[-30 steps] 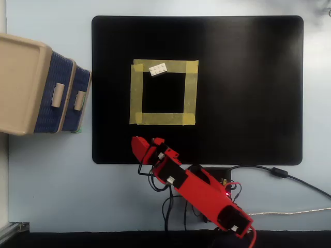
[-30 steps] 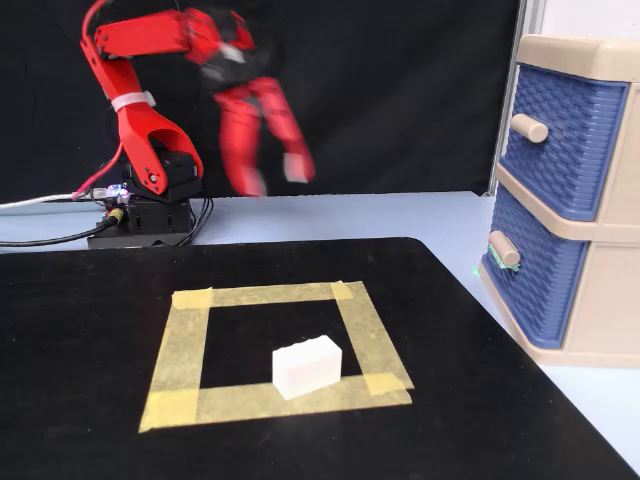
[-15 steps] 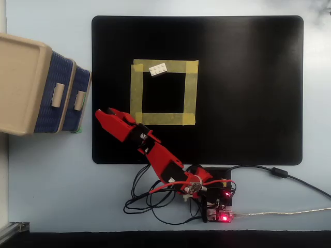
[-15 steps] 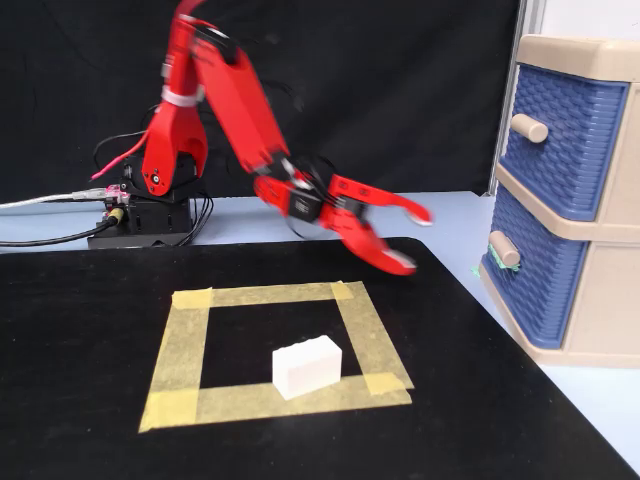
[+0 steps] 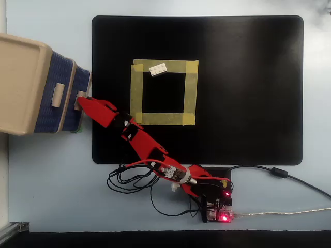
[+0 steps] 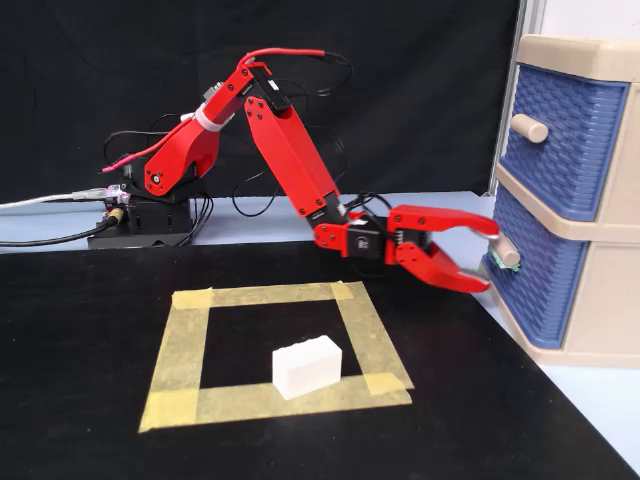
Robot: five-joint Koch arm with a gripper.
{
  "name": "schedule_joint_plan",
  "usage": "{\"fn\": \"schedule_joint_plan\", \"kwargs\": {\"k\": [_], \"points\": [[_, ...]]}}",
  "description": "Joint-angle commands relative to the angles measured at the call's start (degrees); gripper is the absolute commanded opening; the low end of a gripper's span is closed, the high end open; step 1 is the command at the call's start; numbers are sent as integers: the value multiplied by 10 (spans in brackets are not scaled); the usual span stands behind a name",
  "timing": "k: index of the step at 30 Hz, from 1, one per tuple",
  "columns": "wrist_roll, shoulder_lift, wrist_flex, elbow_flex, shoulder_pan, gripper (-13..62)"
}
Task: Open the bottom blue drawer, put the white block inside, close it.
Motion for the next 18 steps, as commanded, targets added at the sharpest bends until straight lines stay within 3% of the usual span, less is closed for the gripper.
{"fn": "schedule_joint_plan", "kwargs": {"k": [1, 5, 8, 10, 14, 18], "points": [[-23, 6, 9, -34, -11, 337], [-17, 3, 85, -47, -11, 266], [-17, 11, 162, -40, -10, 98], [-18, 36, 205, -11, -9, -68], [-22, 149, 221, 158, -5, -80], [-21, 332, 220, 397, 18, -77]]}}
